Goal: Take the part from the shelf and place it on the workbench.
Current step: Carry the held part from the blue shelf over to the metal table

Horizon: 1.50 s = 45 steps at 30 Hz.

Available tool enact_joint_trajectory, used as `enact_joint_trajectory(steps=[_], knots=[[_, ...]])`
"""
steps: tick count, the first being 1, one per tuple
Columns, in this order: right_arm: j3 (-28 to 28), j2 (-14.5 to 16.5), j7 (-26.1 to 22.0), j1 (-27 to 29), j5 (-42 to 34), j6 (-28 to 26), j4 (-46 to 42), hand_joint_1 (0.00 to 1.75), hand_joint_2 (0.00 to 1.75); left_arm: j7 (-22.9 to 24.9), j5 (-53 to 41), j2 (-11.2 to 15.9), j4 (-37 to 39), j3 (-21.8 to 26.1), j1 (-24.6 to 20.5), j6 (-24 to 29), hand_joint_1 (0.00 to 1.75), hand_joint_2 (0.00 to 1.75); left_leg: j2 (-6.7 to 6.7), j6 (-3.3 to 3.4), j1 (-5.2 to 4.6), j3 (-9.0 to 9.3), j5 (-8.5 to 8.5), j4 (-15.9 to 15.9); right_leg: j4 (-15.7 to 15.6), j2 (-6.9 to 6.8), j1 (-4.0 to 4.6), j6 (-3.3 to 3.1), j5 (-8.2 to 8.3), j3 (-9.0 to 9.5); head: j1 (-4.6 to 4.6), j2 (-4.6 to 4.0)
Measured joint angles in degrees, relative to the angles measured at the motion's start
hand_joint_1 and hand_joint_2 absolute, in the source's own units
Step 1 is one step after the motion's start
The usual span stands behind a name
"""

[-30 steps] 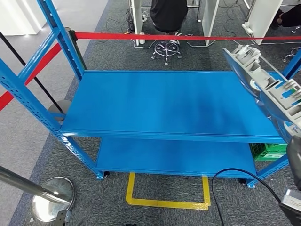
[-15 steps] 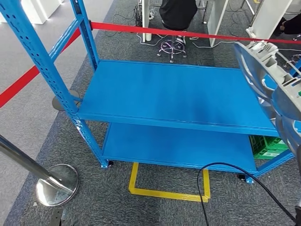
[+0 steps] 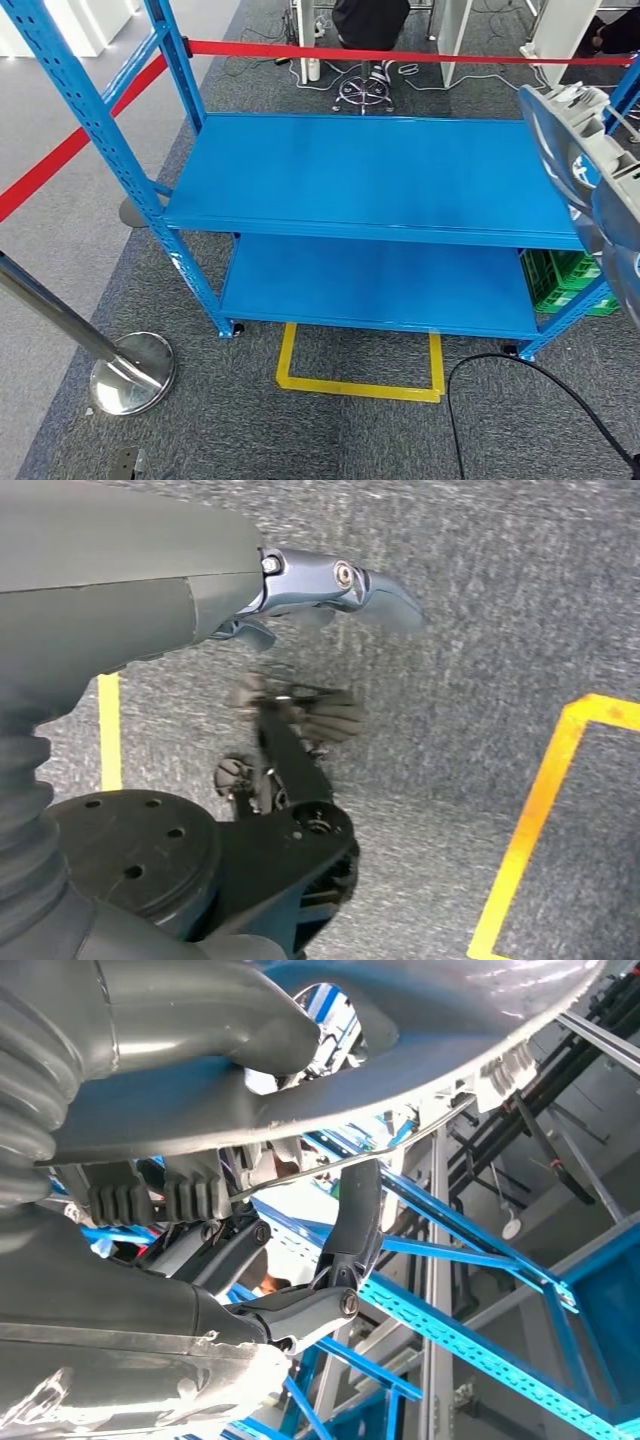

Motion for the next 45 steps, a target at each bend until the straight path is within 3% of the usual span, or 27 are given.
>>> enact_joint_trajectory(steps=[1,3,5,7,8,10,11,13,15,16,17,19,20,22,23,25,27,30,31,32,33,35,37,38,40,42,45], knots=[[-0.09,0.04,-0.06,0.02,0.00,0.00,-0.01,1.75,1.75,-0.05,0.00,0.02,0.02,0.00,-0.05,-0.02,0.00,1.75,0.00,-0.11,0.03,-0.15,-0.49,2.51,0.04,-0.06,0.00,0.08,0.65,-0.87,0.01,0.00],[-0.22,0.08,-0.14,0.05,0.00,0.01,-0.01,1.75,1.75,-0.21,0.00,0.08,0.06,0.00,-0.10,-0.04,0.00,1.75,0.02,-0.17,0.09,2.24,1.92,1.95,0.11,-0.14,-0.04,0.35,1.91,-2.51,0.01,0.00],[-0.34,0.11,-0.16,0.07,-0.02,0.04,-0.05,1.75,1.75,-0.30,0.00,0.09,0.10,0.00,-0.24,-0.04,0.00,1.75,0.05,-0.05,0.19,8.29,4.05,-5.48,0.28,-0.14,0.02,0.76,3.08,-3.83,-0.04,0.00],[-0.46,0.13,-0.18,0.09,-0.27,0.26,-0.14,1.75,1.75,-0.31,0.00,0.09,0.14,0.00,-0.52,0.02,0.00,1.75,0.00,0.61,0.15,13.31,3.35,-12.91,0.43,-0.18,0.17,1.35,4.18,-4.59,-0.04,0.00],[-0.50,0.13,-0.21,0.09,-0.55,0.48,-0.17,1.75,1.75,-0.28,0.00,0.08,0.16,0.00,-0.60,0.08,0.00,1.75,-0.05,1.06,0.01,14.25,2.92,-14.61,0.35,-0.22,0.18,1.70,4.76,-4.77,-0.06,0.00],[-0.54,0.13,-0.29,0.15,-1.21,1.05,-0.19,1.75,1.75,-0.19,-0.01,0.05,0.20,0.01,-0.49,0.25,0.00,1.75,0.04,2.10,-0.13,13.65,3.49,-14.85,0.17,-0.20,-0.03,2.43,5.52,-4.97,-0.04,0.00],[-0.56,0.13,-0.31,0.25,-1.46,1.31,-0.19,1.75,1.75,-0.10,-0.01,0.03,0.22,0.01,-0.39,0.33,0.00,1.75,0.15,2.61,-0.14,13.18,4.04,-14.82,0.76,-0.13,-0.13,2.76,4.63,-5.34,0.01,0.00],[-0.59,0.13,-0.36,0.46,-1.74,1.66,-0.19,1.75,1.75,0.04,-0.02,0.06,0.26,0.02,-0.34,0.52,0.00,1.75,0.36,3.36,-0.05,11.89,5.37,-14.89,5.28,-0.01,-0.21,3.24,-0.25,-6.92,0.23,0.00],[-0.60,0.13,-0.42,0.53,-1.97,1.97,-0.16,1.75,1.75,0.27,-0.02,0.14,0.27,0.03,-0.36,0.62,0.00,1.75,0.37,3.62,-0.17,10.04,6.87,-14.82,13.10,-0.01,-0.19,3.52,-5.63,-8.75,0.39,0.00],[-0.60,0.13,-0.45,0.55,-2.06,2.15,-0.12,1.75,1.75,0.45,-0.02,0.14,0.30,0.04,-0.35,0.65,0.00,1.75,0.37,3.64,-0.25,9.01,7.64,-14.75,16.08,-0.01,-0.17,3.56,-6.57,-8.98,0.41,0.00],[-0.60,0.13,-0.46,0.59,-2.14,2.37,-0.09,1.75,1.75,0.63,-0.02,0.13,0.33,0.05,-0.33,0.70,0.00,1.75,0.37,3.59,-0.31,7.96,8.39,-14.65,17.40,-0.01,-0.14,3.51,-6.15,-8.36,0.42,0.00],[-0.60,0.12,-0.48,0.65,-2.28,2.90,-0.03,1.75,1.75,0.80,-0.02,0.07,0.39,0.08,-0.33,0.94,0.00,1.75,0.44,3.40,-0.36,6.02,9.59,-14.37,14.10,-0.11,-0.07,3.23,-3.21,-4.20,0.41,0.00],[-0.60,0.09,-0.47,0.65,-2.49,3.23,-0.03,1.75,1.75,0.80,-0.04,0.05,0.41,0.09,-0.33,1.13,0.00,1.75,0.52,3.22,-0.44,5.23,10.08,-14.15,9.96,-0.65,0.05,3.07,-2.83,-0.88,0.41,0.00],[-0.61,-0.02,-0.48,0.65,-3.03,3.86,0.01,1.75,1.75,0.76,-0.09,0.05,0.43,0.11,-0.18,1.55,0.00,1.75,0.80,2.73,-0.59,4.40,10.81,-13.72,1.82,-1.73,0.36,2.57,-4.23,4.69,0.34,0.00],[-0.62,-0.08,-0.48,0.68,-3.33,4.09,0.06,1.75,1.75,0.74,-0.13,0.07,0.43,0.12,-0.06,1.69,0.00,1.75,1.02,2.41,-0.62,4.30,11.14,-13.62,-0.45,-2.01,0.55,2.23,-5.19,5.94,0.38,0.00],[-0.65,-0.20,-0.53,0.84,-3.64,4.28,0.19,1.75,1.75,0.72,-0.20,0.11,0.44,0.13,0.08,1.78,0.00,1.75,1.54,1.70,-0.47,4.28,11.62,-13.64,-1.07,-1.45,0.64,1.28,-4.94,5.69,0.45,0.00],[-0.69,-0.28,-0.58,0.94,-3.74,4.34,0.27,1.75,1.75,0.72,-0.28,0.15,0.44,0.13,0.09,1.78,0.00,1.75,1.46,0.96,-0.32,3.50,9.39,-11.84,-1.08,-0.75,0.51,0.33,-3.92,4.92,0.36,0.00],[-0.84,-0.29,-0.57,1.13,-3.76,4.37,0.33,1.75,1.75,0.72,-0.39,0.14,0.46,0.13,0.10,1.80,0.00,1.75,1.04,0.28,-0.13,-0.13,1.92,-1.58,-1.03,0.51,0.37,-0.23,-2.28,3.42,0.06,0.00],[-0.91,-0.29,-0.56,1.28,-3.76,4.37,0.35,1.75,1.75,0.72,-0.41,0.16,0.46,0.13,0.09,1.80,0.00,1.75,1.03,0.18,-0.09,-1.03,0.65,1.58,-0.98,0.99,0.36,-0.20,-1.84,2.89,0.07,0.00],[-1.01,-0.29,-0.56,1.46,-3.76,4.36,0.37,1.75,1.75,0.72,-0.45,0.19,0.46,0.13,0.08,1.80,0.00,1.75,1.02,0.15,-0.07,-0.99,0.64,2.85,-0.94,1.51,0.33,-0.09,-1.47,2.39,0.06,0.00],[-1.14,-0.29,-0.57,1.62,-3.77,4.34,0.39,1.75,1.75,0.72,-0.51,0.22,0.46,0.13,0.08,1.80,0.00,1.75,0.95,0.17,-0.04,0.20,1.68,1.79,-0.89,2.06,0.28,0.05,-1.20,2.02,0.06,0.00],[-1.42,-0.29,-0.73,1.80,-3.78,4.28,0.40,1.75,1.75,0.69,-0.59,0.27,0.46,0.13,0.07,1.79,0.00,1.75,-0.22,0.26,0.12,5.14,4.93,-5.45,-0.71,3.14,0.10,0.42,-0.86,1.53,0.06,0.00],[-1.60,-0.29,-0.95,1.79,-3.78,4.23,0.40,1.75,1.75,0.66,-0.62,0.28,0.46,0.13,0.07,1.77,0.00,1.75,-2.05,0.52,0.35,9.22,6.36,-12.01,-0.28,4.16,0.10,0.92,-0.69,0.97,0.05,0.00],[-1.65,-0.29,-1.02,1.81,-3.78,4.21,0.39,1.75,1.75,0.64,-0.62,0.28,0.47,0.13,0.02,1.75,0.00,1.75,-2.48,0.76,0.38,9.98,6.28,-13.40,-0.12,4.66,0.13,1.24,-0.56,0.64,0.05,0.00],[-1.74,-0.30,-1.08,1.94,-3.78,4.20,0.38,1.75,1.75,0.63,-0.64,0.26,0.48,0.13,-0.10,1.69,0.00,1.75,-1.70,1.50,0.35,9.89,6.15,-13.82,0.03,5.42,0.05,1.93,-0.29,0.08,0.05,0.00],[-1.84,-0.32,-1.09,2.05,-3.79,4.19,0.38,1.75,1.75,0.62,-0.67,0.22,0.48,0.13,-0.20,1.64,0.00,1.75,-0.63,2.37,0.42,9.75,6.33,-13.97,1.61,4.00,0.03,2.54,-1.39,-0.99,0.24,0.00],[-1.86,-0.37,-1.16,2.06,-3.80,4.18,0.39,1.75,1.75,0.57,-0.68,0.36,0.48,0.14,-0.08,1.63,0.00,1.75,1.09,3.05,0.36,9.49,6.51,-14.03,12.19,0.96,0.00,3.25,-6.93,-5.83,0.61,0.00]])
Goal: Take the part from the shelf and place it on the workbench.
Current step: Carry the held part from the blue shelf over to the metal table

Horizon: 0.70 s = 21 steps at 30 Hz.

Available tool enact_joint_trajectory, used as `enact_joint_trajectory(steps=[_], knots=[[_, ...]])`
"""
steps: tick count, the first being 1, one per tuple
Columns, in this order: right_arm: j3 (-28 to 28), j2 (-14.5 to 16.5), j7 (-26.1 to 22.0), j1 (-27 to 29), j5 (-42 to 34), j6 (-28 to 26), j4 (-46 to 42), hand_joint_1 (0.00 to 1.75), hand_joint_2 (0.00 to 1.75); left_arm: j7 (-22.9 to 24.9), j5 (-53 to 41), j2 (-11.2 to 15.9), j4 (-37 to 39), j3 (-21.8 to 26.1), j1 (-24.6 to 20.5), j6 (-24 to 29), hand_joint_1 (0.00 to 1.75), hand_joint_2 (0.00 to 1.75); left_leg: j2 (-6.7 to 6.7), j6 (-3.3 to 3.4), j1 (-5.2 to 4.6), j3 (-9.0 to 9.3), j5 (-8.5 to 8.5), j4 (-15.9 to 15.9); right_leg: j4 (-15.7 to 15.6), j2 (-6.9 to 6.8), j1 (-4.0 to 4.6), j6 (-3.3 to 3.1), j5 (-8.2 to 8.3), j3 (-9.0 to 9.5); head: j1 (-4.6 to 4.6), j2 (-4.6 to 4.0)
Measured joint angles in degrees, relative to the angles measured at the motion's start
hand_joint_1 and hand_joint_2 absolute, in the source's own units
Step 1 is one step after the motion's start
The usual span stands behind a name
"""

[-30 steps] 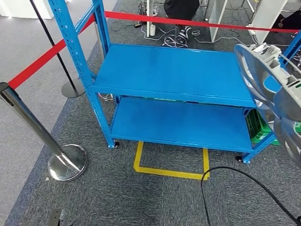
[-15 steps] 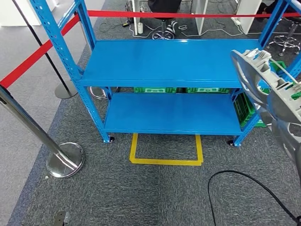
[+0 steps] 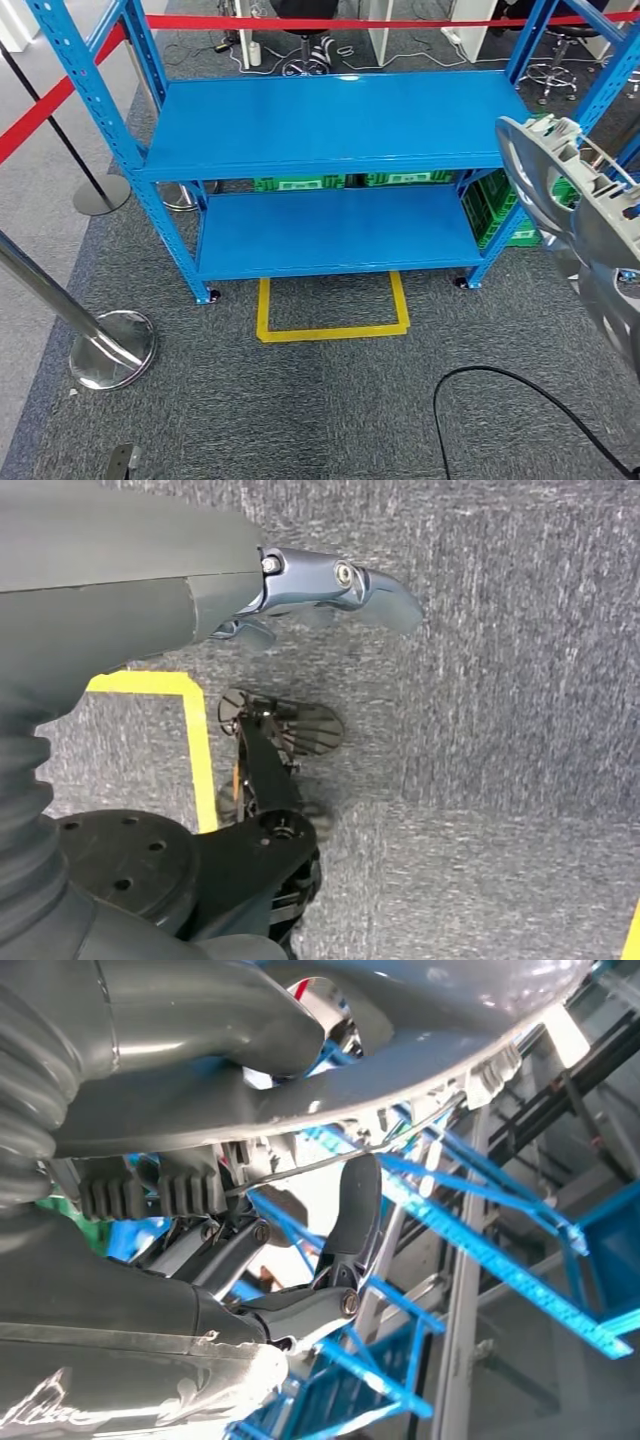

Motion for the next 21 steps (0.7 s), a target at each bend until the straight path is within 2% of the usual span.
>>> enact_joint_trajectory(steps=[1,2,3,4,5,6,7,8,10,11,13,15,16,17,18,19,21], knots=[[-0.01,-0.01,-0.01,0.05,0.00,-0.01,0.02,1.75,1.75,-0.01,-0.03,0.05,0.00,0.00,0.06,-0.02,0.00,1.75,0.63,0.04,-0.03,-0.10,0.04,0.02,3.53,-0.25,-0.03,0.15,-1.30,-1.55,0.01,0.00],[-0.02,-0.01,-0.02,0.10,0.01,-0.03,0.03,1.75,1.75,-0.04,-0.07,0.07,0.01,0.00,0.09,-0.04,0.00,1.75,1.24,0.06,-0.05,-0.15,0.06,0.04,5.25,-0.36,-0.05,0.23,-1.55,-2.18,0.02,0.00],[-0.03,-0.01,-0.03,0.13,0.03,-0.05,0.05,1.75,1.75,-0.08,-0.12,0.05,0.03,-0.01,0.09,-0.06,0.00,1.75,1.82,0.04,-0.05,-0.14,0.07,0.08,4.41,-0.49,-0.05,0.25,-0.61,-1.55,0.01,0.00],[-0.05,-0.01,-0.05,0.16,0.04,-0.09,0.05,1.75,1.75,-0.12,-0.21,0.03,0.07,-0.01,0.07,-0.08,0.00,1.75,2.39,-0.02,-0.04,-0.08,0.04,0.13,1.22,-0.90,-0.05,0.20,1.23,0.26,0.02,0.00],[-0.08,-0.02,-0.09,0.15,0.04,-0.12,0.05,1.75,1.75,-0.16,-0.29,0.01,0.10,-0.01,0.06,-0.11,0.00,1.75,2.91,-0.17,-0.08,0.04,-0.03,0.20,-3.21,-2.02,-0.02,0.17,3.17,2.67,0.03,0.00],[-0.10,-0.02,-0.13,0.13,0.04,-0.14,0.05,1.75,1.75,-0.18,-0.38,0.05,0.13,-0.01,0.06,-0.16,0.00,1.75,3.35,-0.40,-0.26,0.12,-0.14,0.34,-7.27,-3.34,0.10,0.03,4.61,4.83,0.07,0.00],[-0.15,-0.03,-0.16,0.12,0.04,-0.17,0.04,1.75,1.75,-0.19,-0.46,0.08,0.14,-0.01,0.07,-0.21,0.00,1.75,3.77,-0.69,-0.46,0.15,-0.19,0.48,-10.08,-4.25,0.21,-0.26,5.47,6.24,0.03,0.00],[-0.25,-0.03,-0.18,0.13,0.05,-0.21,0.03,1.75,1.75,-0.21,-0.52,0.10,0.15,-0.01,0.07,-0.26,0.00,1.75,4.18,-0.97,-0.67,0.14,-0.19,0.59,-11.33,-4.77,0.33,-0.57,5.70,6.75,0.01,0.00],[-0.62,-0.07,-0.11,0.19,0.13,-0.26,0.01,1.75,1.75,-0.24,-0.60,0.04,0.15,-0.01,0.03,-0.29,0.00,1.75,5.20,-1.46,-0.81,0.05,-0.10,0.67,-11.27,-3.63,0.45,-1.42,5.87,6.27,-0.08,0.00],[-0.87,-0.09,-0.03,0.22,0.20,-0.26,-0.06,1.75,1.75,-0.24,-0.62,-0.01,0.15,-0.01,-0.04,-0.29,0.00,1.75,5.15,-1.76,-0.72,-0.05,-0.39,0.84,-11.26,-3.04,0.38,-1.79,6.05,6.04,-0.08,0.00],[-1.30,-0.15,0.13,0.15,0.30,-0.25,-0.25,1.75,1.75,-0.22,-0.63,-0.21,0.15,-0.01,-0.16,-0.33,0.00,1.75,3.22,-2.33,-0.52,-1.43,-2.79,3.85,-11.40,-1.83,0.14,-2.59,6.52,5.63,-0.19,0.00],[-1.52,-0.16,0.19,0.10,0.37,-0.23,-0.34,1.75,1.75,-0.22,-0.67,-0.45,0.15,-0.01,-0.10,-0.38,0.00,1.75,0.71,-2.57,-0.40,-4.93,-6.87,11.42,-11.42,-0.57,0.02,-3.07,6.91,5.10,-0.33,0.00],[-1.60,-0.16,0.20,0.15,0.42,-0.23,-0.34,1.75,1.75,-0.22,-0.69,-0.54,0.15,-0.01,-0.02,-0.40,0.00,1.75,0.21,-2.56,-0.38,-6.76,-8.33,15.27,-11.42,0.17,0.03,-3.15,7.07,4.86,-0.38,0.00],[-1.69,-0.16,0.22,0.22,0.46,-0.22,-0.33,1.75,1.75,-0.22,-0.71,-0.58,0.15,-0.01,0.06,-0.41,0.00,1.75,-0.02,-2.51,-0.39,-7.91,-8.75,17.61,-11.41,0.97,0.04,-3.13,7.21,4.69,-0.38,0.00],[-1.79,-0.16,0.24,0.27,0.50,-0.22,-0.33,1.75,1.75,-0.22,-0.71,-0.61,0.15,-0.01,0.10,-0.42,0.00,1.75,-0.15,-2.41,-0.39,-8.02,-7.97,17.76,-11.40,1.81,0.05,-3.04,7.34,4.59,-0.38,0.00],[-1.89,-0.16,0.25,0.32,0.52,-0.22,-0.33,1.75,1.75,-0.22,-0.71,-0.62,0.15,-0.01,0.09,-0.43,0.00,1.75,-0.37,-2.27,-0.38,-7.00,-6.18,15.59,-11.38,2.63,0.03,-2.92,7.45,4.56,-0.38,0.00],[-2.07,-0.16,0.25,0.32,0.52,-0.23,-0.34,1.75,1.75,-0.21,-0.71,-0.63,0.15,-0.01,0.01,-0.46,0.00,1.75,-2.22,-1.93,-0.24,-3.20,-2.09,7.70,-11.24,4.11,0.04,-2.55,7.63,4.43,-0.38,0.00]])
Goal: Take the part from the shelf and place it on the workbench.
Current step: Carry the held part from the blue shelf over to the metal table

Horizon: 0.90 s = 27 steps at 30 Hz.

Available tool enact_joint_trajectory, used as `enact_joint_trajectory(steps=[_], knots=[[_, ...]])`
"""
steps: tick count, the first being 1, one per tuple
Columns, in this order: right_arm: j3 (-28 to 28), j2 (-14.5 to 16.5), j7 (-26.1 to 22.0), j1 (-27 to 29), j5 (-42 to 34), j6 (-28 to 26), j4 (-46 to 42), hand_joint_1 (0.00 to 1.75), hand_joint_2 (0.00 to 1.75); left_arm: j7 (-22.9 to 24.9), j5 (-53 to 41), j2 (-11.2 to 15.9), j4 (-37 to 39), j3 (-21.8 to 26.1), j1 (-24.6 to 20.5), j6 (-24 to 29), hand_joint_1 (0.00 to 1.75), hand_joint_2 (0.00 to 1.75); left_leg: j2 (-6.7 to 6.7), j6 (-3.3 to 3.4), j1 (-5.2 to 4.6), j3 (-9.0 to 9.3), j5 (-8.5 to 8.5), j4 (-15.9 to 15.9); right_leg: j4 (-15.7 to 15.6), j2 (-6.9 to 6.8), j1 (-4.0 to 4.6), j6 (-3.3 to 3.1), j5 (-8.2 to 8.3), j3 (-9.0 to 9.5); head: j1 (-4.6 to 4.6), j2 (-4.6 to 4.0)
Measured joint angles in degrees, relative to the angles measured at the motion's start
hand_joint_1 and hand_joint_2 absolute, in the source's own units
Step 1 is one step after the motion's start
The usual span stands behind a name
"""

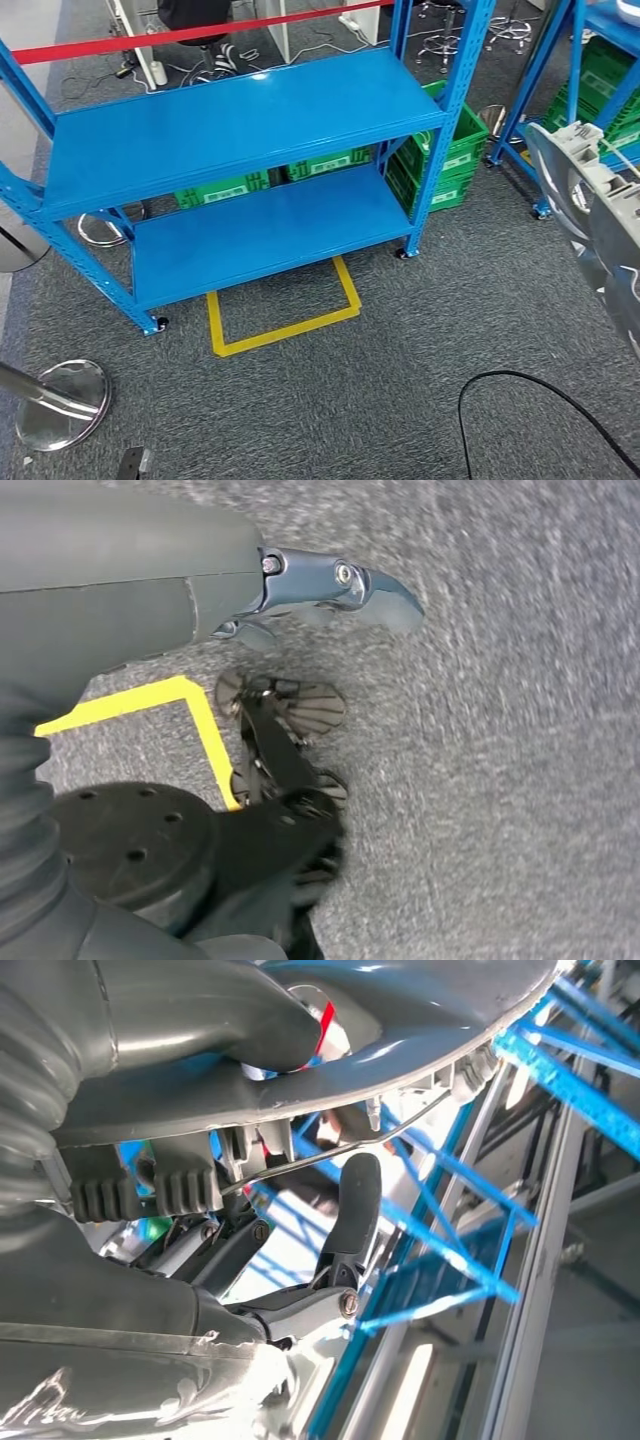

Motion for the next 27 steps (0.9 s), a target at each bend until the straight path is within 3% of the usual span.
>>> enact_joint_trajectory(steps=[1,3,5,7,9,11,12,13,16,18,20,22,24,25,26,27], knots=[[-0.07,0.00,-0.01,-0.01,0.00,-0.01,-0.02,1.75,1.75,0.02,-0.01,-0.02,0.00,-0.01,-0.05,-0.04,0.00,1.75,-1.07,0.09,0.15,1.56,1.06,-3.40,0.17,0.66,0.04,0.24,0.08,-0.24,0.04,0.00],[-0.21,-0.01,-0.03,0.02,-0.02,-0.04,-0.07,1.75,1.75,0.07,-0.12,-0.06,0.00,-0.02,-0.12,-0.09,0.00,1.75,-2.14,0.31,0.24,2.71,1.35,-6.27,0.32,1.87,0.00,0.94,0.41,-0.94,0.06,0.00],[-0.42,-0.05,-0.06,0.23,-0.13,-0.09,-0.11,1.75,1.75,0.10,-0.25,-0.17,-0.01,-0.02,-0.19,-0.09,0.00,1.75,-1.06,0.87,0.25,2.57,1.53,-6.43,0.26,2.32,-0.19,1.68,0.74,-1.57,0.06,0.00],[-0.67,-0.10,-0.16,0.30,-0.27,-0.15,-0.13,1.75,1.75,0.09,-0.26,-0.25,-0.02,-0.02,-0.26,-0.09,0.00,1.75,0.26,1.62,0.36,2.54,1.81,-6.65,2.53,-0.21,-0.04,2.25,-0.75,-2.83,0.53,0.00],[-0.80,-0.13,-0.36,0.23,-0.31,-0.28,-0.15,1.75,1.75,0.09,-0.25,-0.21,-0.02,-0.01,-0.15,-0.15,0.00,1.75,1.63,2.01,0.28,2.51,1.83,-6.70,9.48,-3.44,0.03,2.66,-4.58,-5.83,1.03,0.00],[-0.90,-0.13,-0.49,0.37,-0.15,-0.61,-0.16,1.75,1.75,0.22,-0.26,-0.19,-0.02,0.00,0.01,-0.29,0.00,1.75,3.06,2.07,0.20,2.50,1.81,-6.68,16.24,-4.40,-0.08,2.94,-7.37,-8.61,1.09,0.00],[-1.00,-0.13,-0.50,0.45,-0.02,-0.84,-0.19,1.75,1.75,0.29,-0.27,-0.22,-0.02,-0.01,0.02,-0.35,0.00,1.75,3.74,2.05,0.19,2.51,1.80,-6.67,16.83,-4.58,-0.11,3.00,-7.24,-8.63,1.10,0.00],[-1.13,-0.13,-0.51,0.51,0.11,-1.07,-0.26,1.75,1.75,0.36,-0.29,-0.29,-0.02,-0.01,0.00,-0.38,0.00,1.75,4.41,1.99,0.20,2.56,1.76,-6.67,14.88,-4.85,-0.13,3.01,-6.03,-7.38,1.11,0.00],[-1.55,-0.13,-0.58,0.48,0.28,-1.64,-0.63,1.75,1.75,0.39,-0.33,-0.42,-0.02,-0.01,-0.04,-0.37,0.00,1.75,6.04,1.39,-0.04,2.92,1.47,-6.55,3.26,-7.57,0.09,2.61,-1.66,-0.72,1.07,0.00],[-1.87,-0.13,-0.65,0.42,0.15,-1.96,-0.84,1.75,1.75,0.46,-0.39,-0.35,-0.02,-0.01,-0.05,-0.30,0.00,1.75,6.91,0.78,-0.34,3.05,1.41,-6.47,0.61,-8.09,0.36,1.81,-1.12,0.58,0.98,0.00],[-2.32,-0.13,-0.56,0.37,-0.27,-2.07,-0.93,1.75,1.75,0.68,-0.74,-0.28,-0.02,-0.03,-0.13,-0.16,0.00,1.75,7.72,0.15,-0.30,3.09,1.36,-6.53,0.63,-6.75,0.36,0.90,-0.79,0.20,0.94,0.00],[-2.91,-0.13,-0.25,0.13,-0.76,-1.85,-1.00,1.75,1.75,1.23,-1.19,-0.23,-0.02,-0.05,-0.25,-0.01,0.00,1.75,6.15,-0.47,-0.13,2.42,-0.17,-4.93,0.46,-5.61,0.14,0.18,-0.45,-0.06,0.89,0.00],[-3.47,-0.13,-0.03,-0.24,-1.04,-1.45,-1.04,1.75,1.75,2.27,-1.45,-0.24,-0.02,-0.05,-0.25,0.13,0.00,1.75,3.35,-0.75,-0.04,-0.32,-3.82,1.10,0.38,-4.51,-0.02,-0.28,-0.17,-0.35,0.71,0.00],[-3.73,-0.13,-0.04,-0.38,-1.13,-1.21,-1.04,1.75,1.75,2.93,-1.53,-0.28,-0.02,-0.05,-0.16,0.20,0.00,1.75,2.62,-0.74,-0.05,-2.27,-5.63,5.18,0.38,-3.85,-0.01,-0.40,-0.08,-0.52,0.64,0.00],[-4.02,-0.13,-0.08,-0.44,-1.22,-1.03,-1.04,1.75,1.75,3.61,-1.61,-0.31,-0.02,-0.04,-0.04,0.26,0.00,1.75,2.29,-0.69,-0.06,-3.88,-6.65,8.43,0.39,-3.12,0.02,-0.46,0.00,-0.65,0.60,0.00],[-4.32,-0.13,-0.15,-0.46,-1.31,-0.88,-1.04,1.75,1.75,4.17,-1.68,-0.32,-0.02,-0.03,0.07,0.27,0.00,1.75,2.13,-0.61,-0.07,-4.72,-6.57,9.98,0.40,-2.36,0.04,-0.46,0.06,-0.72,0.60,0.00]])
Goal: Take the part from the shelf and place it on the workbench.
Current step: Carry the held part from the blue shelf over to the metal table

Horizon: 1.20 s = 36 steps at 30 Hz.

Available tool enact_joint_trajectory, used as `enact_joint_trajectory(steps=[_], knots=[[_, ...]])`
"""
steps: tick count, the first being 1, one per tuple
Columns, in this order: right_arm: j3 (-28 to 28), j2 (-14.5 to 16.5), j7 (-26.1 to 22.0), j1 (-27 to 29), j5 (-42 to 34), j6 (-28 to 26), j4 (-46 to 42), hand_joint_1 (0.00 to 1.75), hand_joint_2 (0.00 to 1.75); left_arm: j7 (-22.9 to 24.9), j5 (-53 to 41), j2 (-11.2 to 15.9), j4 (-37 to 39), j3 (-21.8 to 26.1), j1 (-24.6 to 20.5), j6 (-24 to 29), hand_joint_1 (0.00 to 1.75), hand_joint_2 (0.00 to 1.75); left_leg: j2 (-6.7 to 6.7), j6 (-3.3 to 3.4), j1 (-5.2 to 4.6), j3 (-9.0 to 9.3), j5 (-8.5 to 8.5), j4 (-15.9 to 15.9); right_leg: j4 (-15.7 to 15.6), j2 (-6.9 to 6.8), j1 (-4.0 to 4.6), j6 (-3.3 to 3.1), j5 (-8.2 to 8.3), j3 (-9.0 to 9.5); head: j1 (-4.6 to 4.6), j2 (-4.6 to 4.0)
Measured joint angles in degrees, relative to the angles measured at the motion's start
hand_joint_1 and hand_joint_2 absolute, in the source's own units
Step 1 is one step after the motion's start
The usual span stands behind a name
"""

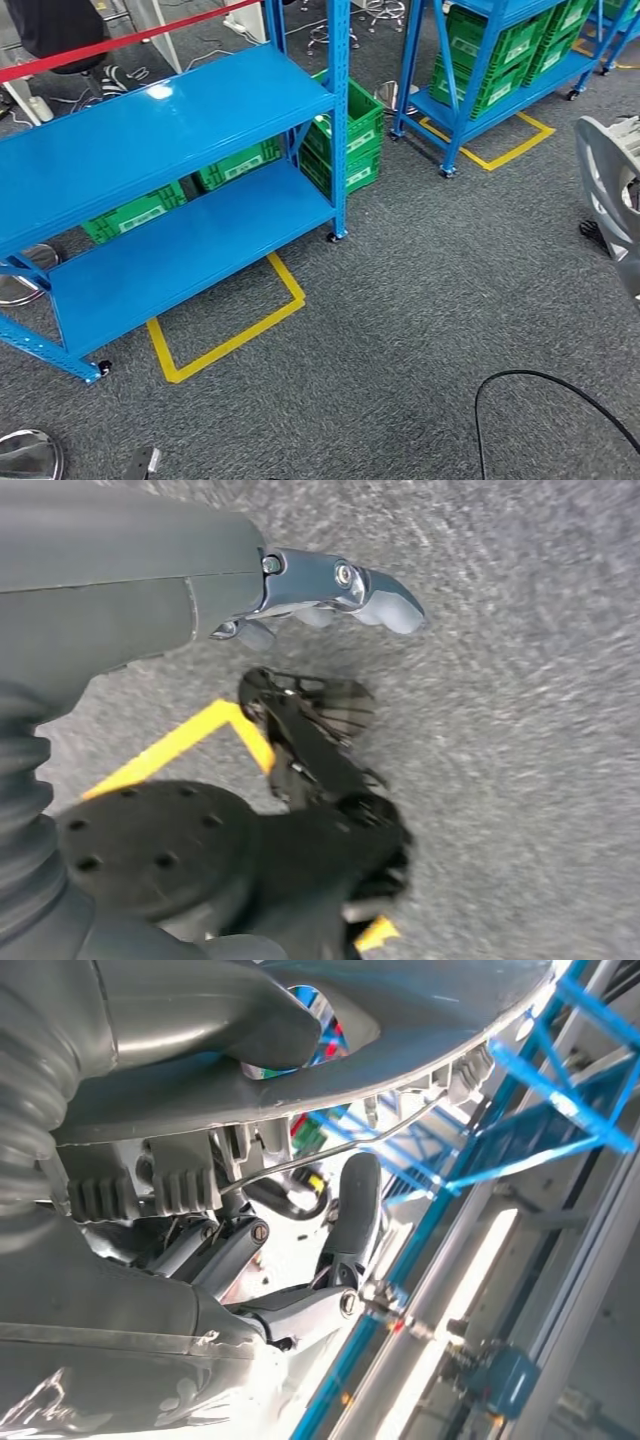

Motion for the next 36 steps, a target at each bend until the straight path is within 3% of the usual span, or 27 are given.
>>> enact_joint_trajectory(steps=[1,2,4,6,8,9,11,13,15,16,17,18,20,21,24,26,28,29,30,31,33,34,36], knots=[[-0.29,0.00,-0.07,-0.01,-0.08,0.10,0.00,1.75,1.75,0.47,-0.07,-0.01,0.00,0.01,0.06,-0.04,0.00,1.75,-0.13,0.12,-0.01,0.19,1.21,-0.65,0.01,0.77,0.00,0.06,0.07,-0.03,-0.01,0.00],[-0.53,0.00,-0.10,-0.03,-0.14,0.15,0.00,1.75,1.75,0.79,-0.11,-0.02,0.00,0.01,0.07,-0.13,0.00,1.75,-0.48,0.28,0.01,1.47,3.31,-3.51,0.01,1.52,-0.03,0.16,0.14,-0.02,-0.01,0.00],[-0.86,0.00,-0.10,-0.19,-0.23,0.21,0.01,1.75,1.75,1.03,-0.13,-0.04,0.00,0.01,0.03,-0.34,0.00,1.75,-2.62,0.63,0.23,5.01,7.09,-11.21,0.17,2.93,-0.03,0.54,0.28,-0.18,-0.01,0.00],[-1.22,0.00,-0.01,-0.39,-0.43,0.27,0.03,1.75,1.75,1.05,-0.12,-0.11,-0.01,0.01,-0.03,-0.54,0.00,1.75,-4.22,0.87,0.37,6.84,8.07,-15.41,0.33,4.15,-0.05,1.17,0.55,-0.72,0.03,0.00],[-1.83,0.00,0.14,-0.38,-0.64,0.44,0.04,1.75,1.75,1.17,-0.20,-0.26,-0.03,0.01,-0.13,-0.63,0.00,1.75,-3.50,1.26,0.29,6.92,7.95,-15.92,0.24,5.16,-0.24,1.87,0.88,-1.31,0.04,0.00],[-2.18,0.00,0.20,-0.27,-0.75,0.54,0.04,1.75,1.75,1.26,-0.29,-0.29,-0.07,0.01,-0.19,-0.65,0.00,1.75,-2.91,1.60,0.31,6.93,8.06,-16.04,0.47,4.69,-0.24,2.16,0.74,-1.60,0.09,0.00],[-2.77,0.00,0.22,-0.16,-1.08,0.63,0.04,1.75,1.75,1.37,-0.44,-0.29,-0.20,0.02,-0.21,-0.61,0.00,1.75,-1.56,2.29,0.41,6.98,8.23,-16.27,3.95,1.68,-0.11,2.67,-1.36,-3.37,0.58,0.00],[-3.17,0.00,0.21,-0.14,-1.45,0.63,0.06,1.75,1.75,1.34,-0.45,-0.20,-0.34,0.04,-0.05,-0.55,0.00,1.75,-0.20,2.61,0.27,6.99,8.18,-16.26,11.57,-1.43,-0.10,3.09,-5.16,-6.78,1.05,0.00],[-3.48,0.00,0.23,-0.03,-1.56,0.64,0.13,1.75,1.75,1.33,-0.45,-0.17,-0.41,0.05,0.08,-0.54,0.00,1.75,1.25,2.63,0.21,7.03,8.13,-16.24,16.88,-2.16,-0.21,3.33,-6.89,-9.07,1.07,0.00],[-3.61,0.00,0.24,0.02,-1.55,0.65,0.16,1.75,1.75,1.33,-0.45,-0.18,-0.43,0.05,0.09,-0.54,0.00,1.75,1.93,2.57,0.21,7.10,8.07,-16.23,16.42,-2.32,-0.24,3.37,-6.23,-8.64,1.07,0.00],[-3.73,0.00,0.24,0.04,-1.55,0.65,0.19,1.75,1.75,1.33,-0.45,-0.20,-0.44,0.05,0.07,-0.54,0.00,1.75,2.61,2.44,0.22,7.24,7.98,-16.22,13.58,-2.70,-0.26,3.39,-4.66,-6.98,1.07,0.00],[-3.84,0.00,0.24,0.03,-1.55,0.65,0.19,1.75,1.75,1.29,-0.43,-0.22,-0.44,0.05,0.04,-0.55,0.00,1.75,3.22,2.24,0.19,7.45,7.82,-16.20,9.34,-3.65,-0.26,3.40,-2.84,-4.52,1.08,0.00],[-4.07,0.01,0.28,-0.02,-1.99,0.66,0.20,1.75,1.75,0.92,-0.31,-0.15,-0.53,0.05,0.04,-0.63,0.00,1.75,4.24,1.66,-0.13,7.80,7.45,-16.08,2.53,-5.48,-0.04,2.94,-0.78,-0.60,1.03,0.00],[-4.25,0.01,0.34,-0.02,-2.60,0.75,0.22,1.75,1.75,0.57,-0.29,-0.10,-0.60,0.05,0.02,-0.72,0.00,1.75,4.68,1.36,-0.31,7.93,7.35,-16.08,1.16,-5.85,0.09,2.53,-0.58,0.10,1.00,0.00],[-5.26,0.04,0.57,0.04,-5.29,1.64,0.24,1.75,1.75,-0.18,-0.67,0.00,-0.93,0.04,-0.10,-0.87,0.00,1.75,5.68,0.49,-0.29,8.10,7.15,-16.19,0.88,-4.18,0.22,1.14,-0.43,-0.33,0.96,0.00],[-6.03,0.04,0.61,-0.15,-6.80,2.53,0.32,1.75,1.75,-0.34,-0.94,0.06,-1.13,0.02,-0.21,-1.09,0.00,1.75,3.58,0.02,-0.10,7.02,5.12,-13.66,0.69,-3.05,0.02,0.48,-0.15,-0.48,0.82,0.00],[-6.56,0.04,0.39,-0.35,-7.91,3.70,0.66,1.75,1.75,-0.60,-1.13,0.07,-1.19,0.01,-0.10,-1.61,0.00,1.75,0.76,-0.09,-0.04,3.63,1.33,-6.54,0.63,-1.87,-0.06,0.08,-0.02,-0.64,0.57,0.00],[-6.83,0.03,0.26,-0.41,-8.29,4.34,0.95,1.75,1.75,-0.59,-1.22,0.06,-1.20,0.01,0.02,-1.82,0.00,1.75,0.22,-0.04,-0.06,1.68,-0.17,-2.67,0.64,-1.20,-0.02,-0.04,0.01,-0.71,0.49,0.00],[-7.15,0.02,0.15,-0.46,-8.53,4.91,1.31,1.75,1.75,-0.35,-1.32,0.07,-1.21,0.01,0.15,-1.92,0.00,1.75,0.01,0.03,-0.09,0.27,-0.71,-0.14,0.64,-0.46,0.03,-0.10,0.03,-0.75,0.45,0.00],[-7.53,-0.01,0.14,-0.55,-8.64,5.38,1.72,1.75,1.75,0.12,-1.44,0.08,-1.25,0.01,0.24,-1.89,0.00,1.75,-0.10,0.15,-0.11,-0.19,-0.09,0.39,0.64,0.30,0.06,-0.10,0.07,-0.75,0.46,0.00],[-8.24,-0.09,0.21,-0.84,-8.65,6.00,2.49,1.75,1.75,1.22,-1.61,0.09,-1.35,0.01,0.25,-1.71,0.00,1.75,-0.81,0.50,-0.11,1.90,3.83,-4.73,0.65,1.84,0.02,0.05,0.18,-0.70,0.45,0.00],[-8.57,-0.16,0.26,-1.02,-8.64,6.16,2.80,1.75,1.75,1.57,-1.61,0.09,-1.40,0.01,0.22,-1.62,0.00,1.75,-2.06,0.69,-0.06,3.64,5.88,-8.66,0.71,2.55,0.03,0.25,0.25,-0.76,0.45,0.00],[-9.15,-0.31,0.29,-1.24,-8.69,6.25,3.19,1.75,1.75,1.79,-1.33,0.08,-1.46,0.02,0.13,-1.58,0.00,1.75,-4.10,0.93,0.14,6.13,7.75,-14.29,0.92,3.79,0.07,0.76,0.40,-1.17,0.51,0.00]])
